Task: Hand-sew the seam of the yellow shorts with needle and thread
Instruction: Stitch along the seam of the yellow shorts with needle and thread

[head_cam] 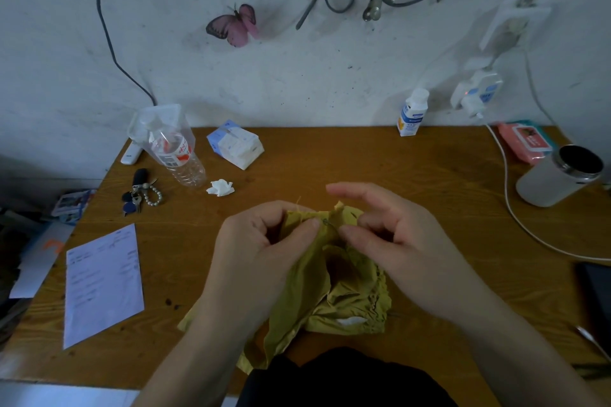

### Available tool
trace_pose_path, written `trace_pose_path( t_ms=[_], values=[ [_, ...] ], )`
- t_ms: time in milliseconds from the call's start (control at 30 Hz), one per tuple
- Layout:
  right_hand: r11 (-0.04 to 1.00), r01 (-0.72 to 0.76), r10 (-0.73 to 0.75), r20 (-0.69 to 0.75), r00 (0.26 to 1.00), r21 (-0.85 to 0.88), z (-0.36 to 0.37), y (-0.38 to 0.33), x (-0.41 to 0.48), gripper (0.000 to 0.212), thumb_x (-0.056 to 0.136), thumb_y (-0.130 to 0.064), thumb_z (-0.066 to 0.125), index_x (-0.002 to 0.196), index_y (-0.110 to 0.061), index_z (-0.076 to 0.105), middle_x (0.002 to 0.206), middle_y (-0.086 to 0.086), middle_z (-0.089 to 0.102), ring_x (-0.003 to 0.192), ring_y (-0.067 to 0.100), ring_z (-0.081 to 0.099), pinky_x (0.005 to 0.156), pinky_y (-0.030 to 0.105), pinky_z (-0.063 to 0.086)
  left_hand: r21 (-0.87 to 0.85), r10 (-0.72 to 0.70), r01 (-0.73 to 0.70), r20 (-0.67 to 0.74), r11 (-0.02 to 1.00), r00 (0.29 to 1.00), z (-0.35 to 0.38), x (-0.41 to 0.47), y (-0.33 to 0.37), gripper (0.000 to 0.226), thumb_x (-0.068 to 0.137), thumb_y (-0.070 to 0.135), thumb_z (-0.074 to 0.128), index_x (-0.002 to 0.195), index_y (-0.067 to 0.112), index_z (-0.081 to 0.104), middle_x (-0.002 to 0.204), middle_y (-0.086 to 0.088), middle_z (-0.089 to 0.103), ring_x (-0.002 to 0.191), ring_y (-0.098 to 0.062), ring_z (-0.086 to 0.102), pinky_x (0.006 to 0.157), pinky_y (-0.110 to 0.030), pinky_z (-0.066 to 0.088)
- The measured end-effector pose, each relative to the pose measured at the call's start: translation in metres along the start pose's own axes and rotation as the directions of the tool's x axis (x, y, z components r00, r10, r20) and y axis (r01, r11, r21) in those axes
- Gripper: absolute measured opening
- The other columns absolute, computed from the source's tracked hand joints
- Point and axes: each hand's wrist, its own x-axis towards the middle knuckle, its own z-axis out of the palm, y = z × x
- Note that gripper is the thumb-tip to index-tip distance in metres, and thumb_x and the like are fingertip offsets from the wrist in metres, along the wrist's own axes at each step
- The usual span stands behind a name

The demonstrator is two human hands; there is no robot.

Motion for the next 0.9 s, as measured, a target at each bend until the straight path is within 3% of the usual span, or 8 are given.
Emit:
trace_pose_path(
  t_ms=[100,233,300,400,533,633,800,900],
  values=[
    [0.984,-0.107,0.093,0.103,0.99,0.14,-0.001,-0.002,0.0,0.022,0.093,-0.019,0.053,0.102,-0.036,0.064,0.071,-0.002,0.07,0.067,0.013,0.065,0.062,0.019,0.052,0.076,0.05,-0.052,0.018,0.996,0.999,0.0,-0.001,0.001,0.015,0.08,0.021,0.061,0.071,0.027,0.071,0.069,0.008,0.071,0.064,-0.008,0.067,0.056,-0.012,0.051],
    [0.991,-0.068,0.067,0.011,0.998,0.112,0.001,-0.002,-0.001,0.016,0.091,-0.018,0.056,0.082,-0.028,0.066,0.059,0.0,0.062,0.054,0.011,0.053,0.052,0.016,0.042,0.083,0.031,-0.034,0.045,0.996,0.999,0.0,0.0,0.001,0.015,0.082,0.018,0.065,0.075,0.029,0.072,0.071,0.012,0.072,0.067,-0.004,0.068,0.057,-0.011,0.052],
    [0.997,-0.041,0.043,-0.027,0.999,0.069,0.001,-0.002,-0.001,0.016,0.091,-0.016,0.057,0.081,-0.027,0.065,0.051,-0.004,0.055,0.048,0.006,0.047,0.049,0.014,0.038,0.064,0.018,-0.021,0.057,0.998,0.998,0.0,0.0,0.0,0.008,0.076,0.031,0.066,0.079,0.031,0.073,0.073,0.013,0.073,0.07,-0.004,0.068,0.061,-0.013,0.053],
    [0.999,-0.018,0.02,-0.072,0.997,0.032,0.002,-0.001,-0.003,0.017,0.09,-0.013,0.057,0.081,-0.025,0.063,0.048,-0.007,0.051,0.045,0.003,0.045,0.047,0.012,0.037,0.02,0.002,-0.003,0.049,1.0,0.999,0.0,0.0,-0.001,0.027,0.063,0.047,0.061,0.08,0.031,0.074,0.076,0.014,0.074,0.073,-0.004,0.069,0.064,-0.017,0.056],
    [1.0,0.004,-0.006,-0.11,0.994,-0.02,0.002,-0.001,-0.004,0.014,0.09,-0.014,0.057,0.082,-0.024,0.062,0.047,-0.011,0.049,0.044,0.004,0.044,0.048,0.011,0.037,0.006,0.007,-0.007,0.006,1.0,1.0,0.0,0.002,-0.002,0.011,0.074,0.035,0.062,0.077,0.035,0.072,0.075,0.017,0.073,0.073,0.001,0.067,0.059,-0.006,0.048],
    [0.998,0.013,-0.02,-0.114,0.993,-0.064,0.002,-0.003,-0.005,0.012,0.09,-0.016,0.057,0.083,-0.024,0.062,0.049,-0.011,0.051,0.045,0.006,0.046,0.048,0.014,0.039,0.037,0.031,-0.031,-0.007,0.999,0.999,0.0,0.002,-0.003,0.016,0.082,0.022,0.063,0.075,0.033,0.072,0.073,0.017,0.072,0.071,0.001,0.067,0.057,-0.005,0.046],
    [0.99,0.039,-0.058,-0.14,0.988,-0.134,0.003,-0.006,-0.005,0.009,0.089,-0.017,0.057,0.083,-0.022,0.062,0.053,-0.006,0.055,0.046,0.013,0.049,0.047,0.022,0.04,0.135,0.084,-0.076,-0.055,0.988,0.995,0.005,0.0,-0.002,0.014,0.081,0.026,0.062,0.072,0.035,0.069,0.072,0.018,0.07,0.071,0.0,0.064,0.056,-0.007,0.047],
    [0.975,0.045,-0.081,-0.159,0.984,-0.218,0.006,-0.007,-0.006,0.007,0.089,-0.017,0.058,0.084,-0.02,0.061,0.05,-0.006,0.053,0.05,0.012,0.052,0.045,0.018,0.039,0.209,0.148,-0.126,-0.096,0.97,0.984,0.011,-0.005,-0.003,0.011,0.076,0.035,0.057,0.073,0.037,0.067,0.076,0.019,0.069,0.074,0.001,0.063,0.061,-0.01,0.049]
  ],
)
